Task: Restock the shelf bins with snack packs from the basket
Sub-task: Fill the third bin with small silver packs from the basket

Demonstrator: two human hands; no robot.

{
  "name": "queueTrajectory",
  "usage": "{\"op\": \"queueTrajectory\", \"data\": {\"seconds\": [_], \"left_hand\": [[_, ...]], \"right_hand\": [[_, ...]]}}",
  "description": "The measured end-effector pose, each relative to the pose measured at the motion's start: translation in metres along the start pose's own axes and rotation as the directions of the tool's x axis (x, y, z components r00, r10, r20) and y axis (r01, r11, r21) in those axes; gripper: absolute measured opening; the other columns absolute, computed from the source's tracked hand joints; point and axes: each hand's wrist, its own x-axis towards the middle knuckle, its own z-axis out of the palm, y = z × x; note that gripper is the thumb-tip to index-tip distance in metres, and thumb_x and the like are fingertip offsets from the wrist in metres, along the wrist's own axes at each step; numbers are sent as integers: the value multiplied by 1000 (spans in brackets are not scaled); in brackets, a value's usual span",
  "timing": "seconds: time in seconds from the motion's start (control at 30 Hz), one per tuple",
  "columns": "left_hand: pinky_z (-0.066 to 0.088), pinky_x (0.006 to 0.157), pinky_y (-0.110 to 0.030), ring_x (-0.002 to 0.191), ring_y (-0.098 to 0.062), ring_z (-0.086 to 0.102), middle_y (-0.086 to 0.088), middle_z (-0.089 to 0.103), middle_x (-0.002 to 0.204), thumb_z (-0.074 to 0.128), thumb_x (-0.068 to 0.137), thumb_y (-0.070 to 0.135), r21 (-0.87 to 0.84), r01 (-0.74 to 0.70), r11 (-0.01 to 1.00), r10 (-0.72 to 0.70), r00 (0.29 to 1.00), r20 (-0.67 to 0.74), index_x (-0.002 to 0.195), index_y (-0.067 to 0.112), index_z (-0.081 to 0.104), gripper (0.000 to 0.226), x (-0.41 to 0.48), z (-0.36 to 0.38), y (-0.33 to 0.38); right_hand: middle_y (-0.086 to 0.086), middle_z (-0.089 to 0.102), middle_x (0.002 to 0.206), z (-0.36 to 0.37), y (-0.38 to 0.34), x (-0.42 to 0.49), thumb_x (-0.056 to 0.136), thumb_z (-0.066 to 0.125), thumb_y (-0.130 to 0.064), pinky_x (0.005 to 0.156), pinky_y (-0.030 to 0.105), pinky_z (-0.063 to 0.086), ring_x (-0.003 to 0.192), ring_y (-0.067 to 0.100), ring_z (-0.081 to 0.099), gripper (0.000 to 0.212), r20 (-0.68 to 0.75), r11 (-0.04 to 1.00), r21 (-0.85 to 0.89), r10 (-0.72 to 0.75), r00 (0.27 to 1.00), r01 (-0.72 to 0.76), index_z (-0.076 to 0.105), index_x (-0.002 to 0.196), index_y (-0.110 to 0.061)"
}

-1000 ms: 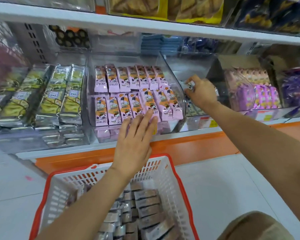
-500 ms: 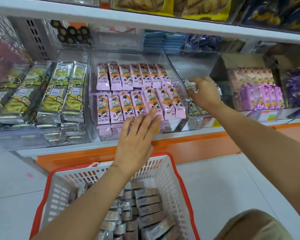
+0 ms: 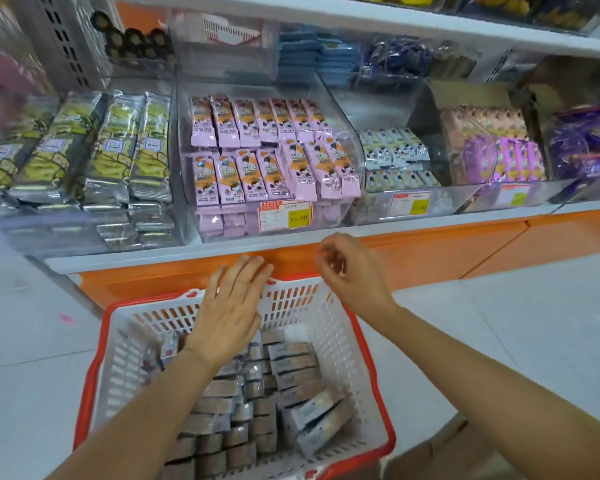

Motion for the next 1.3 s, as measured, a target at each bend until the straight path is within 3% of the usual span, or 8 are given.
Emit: {"op": "queueTrajectory", "data": {"seconds": [0.13, 0.27, 0.43, 0.7, 0.83, 1.0, 1.17, 1.3], "left_hand": [[26, 115, -53, 138, -36, 40, -18, 44, 149, 79, 72, 29, 36, 82, 996, -89, 962, 259, 145, 4, 44, 85, -24, 24, -15], [10, 118, -49, 144, -35, 35, -18, 38, 154, 75, 80, 35, 100, 188, 977, -212, 907, 365, 151, 3, 27, 91, -44, 49, -33], [4, 119, -50, 145, -35, 32, -18, 36, 155, 75, 72, 22, 114, 168, 979, -201, 890, 410, 150, 2, 33, 91, -58, 70, -42], [18, 120, -55, 147, -32, 29, -17, 33, 157, 52, 74, 13, 116, 162, 980, -194, 908, 372, 153, 3, 24, 85, -63, 88, -43], [17, 118, -54, 147, -32, 29, -16, 33, 157, 56, 73, 12, 106, 170, 980, -197, 906, 374, 153, 2, 29, 85, -64, 89, -43], [17, 119, -54, 148, -32, 26, -17, 31, 158, 62, 73, 10, 111, 166, 980, -196, 909, 367, 153, 2, 27, 87, -63, 89, -42], [7, 120, -53, 150, -31, 20, -16, 23, 161, 63, 76, 14, 155, 167, 974, -219, 872, 438, 155, 3, 19, 91, -61, 78, -43], [-25, 111, -47, 152, -27, -10, -10, -11, 165, 46, 96, 27, 187, 139, 972, -215, 843, 493, 153, 9, -18, 87, -53, 62, -39]], "right_hand": [[-8, 57, 84, 66, 20, -45, 88, 64, -20, 66, 29, 46, 65, 7, 50, 15, 315, 995, -75, 87, 945, -66, 65, 102, -18], [1, 60, 112, 115, 41, -69, 93, 60, -21, 73, 26, 43, 85, 13, 55, 26, 542, 971, -209, 215, 812, -118, 60, 118, -16], [4, 53, 134, 159, 66, -74, 95, 58, -24, 93, 34, 47, 121, 24, 51, 41, 658, 919, -373, 360, 662, -128, 49, 135, -18], [14, 46, 133, 210, 97, -78, 92, 56, -10, 89, 40, 50, 118, 31, 47, 68, 734, 808, -585, 491, 469, 70, 22, 150, -19], [13, 42, 135, 224, 105, -83, 84, 65, -10, 95, 40, 46, 121, 30, 40, 57, 749, 756, -603, 427, 506, 254, 43, 136, -13], [16, 43, 135, 218, 104, -76, 85, 63, -5, 93, 40, 44, 120, 31, 45, 60, 743, 716, -615, 386, 546, 330, 39, 140, -7], [10, 51, 124, 190, 91, -63, 87, 60, -18, 82, 37, 46, 111, 29, 53, 41, 660, 805, -570, 331, 674, 163, 47, 126, -11], [8, 56, 112, 156, 77, -55, 85, 62, -26, 64, 29, 41, 93, 27, 61, 33, 564, 931, -360, 163, 810, 64, 56, 115, -13]]}}
